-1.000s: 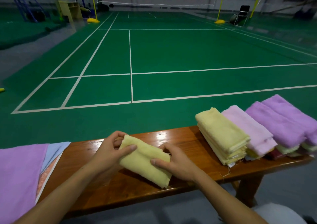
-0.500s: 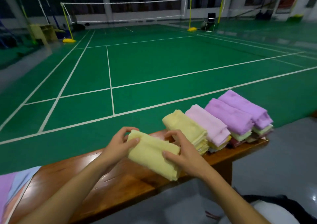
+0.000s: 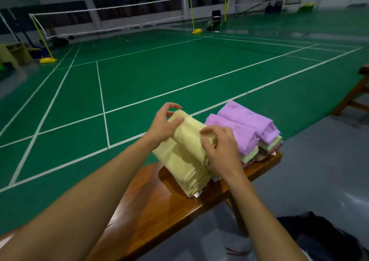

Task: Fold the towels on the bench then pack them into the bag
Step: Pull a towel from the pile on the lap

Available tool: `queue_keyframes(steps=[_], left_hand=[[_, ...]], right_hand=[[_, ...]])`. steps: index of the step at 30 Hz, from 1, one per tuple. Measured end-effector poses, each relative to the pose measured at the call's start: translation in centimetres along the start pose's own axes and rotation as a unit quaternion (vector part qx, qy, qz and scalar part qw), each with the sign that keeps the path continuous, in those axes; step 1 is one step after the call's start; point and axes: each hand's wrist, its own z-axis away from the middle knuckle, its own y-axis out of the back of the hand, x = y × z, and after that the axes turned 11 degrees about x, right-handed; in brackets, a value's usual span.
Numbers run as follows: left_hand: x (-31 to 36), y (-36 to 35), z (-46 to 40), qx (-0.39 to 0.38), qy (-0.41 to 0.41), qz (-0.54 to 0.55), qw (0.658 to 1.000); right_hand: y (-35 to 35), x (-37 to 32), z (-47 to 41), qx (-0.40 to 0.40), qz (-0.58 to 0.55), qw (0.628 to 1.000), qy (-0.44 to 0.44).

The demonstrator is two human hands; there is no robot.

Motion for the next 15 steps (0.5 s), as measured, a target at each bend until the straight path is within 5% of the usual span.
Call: queue_keyframes(steps=[4, 7, 15], left_hand=[[-1.3, -2.9, -2.8, -0.002, -0.026, -0.062, 0.998], [-4.2, -4.4, -2.5, -0.052, -0.081, -0.276, 0.956], [-3.1, -3.7, -1.7, -0.060, -0.124, -0.339, 0.931]], right_hand=[[-0.9, 1.5, -0.8, 0.006, 0.054, 0.998, -0.032], [-1.1, 3.0, -1.1, -0.015, 0.181, 0.981, -0.061], [-1.7, 3.1, -1.2, 0.017, 0.263, 0.964, -0.016]])
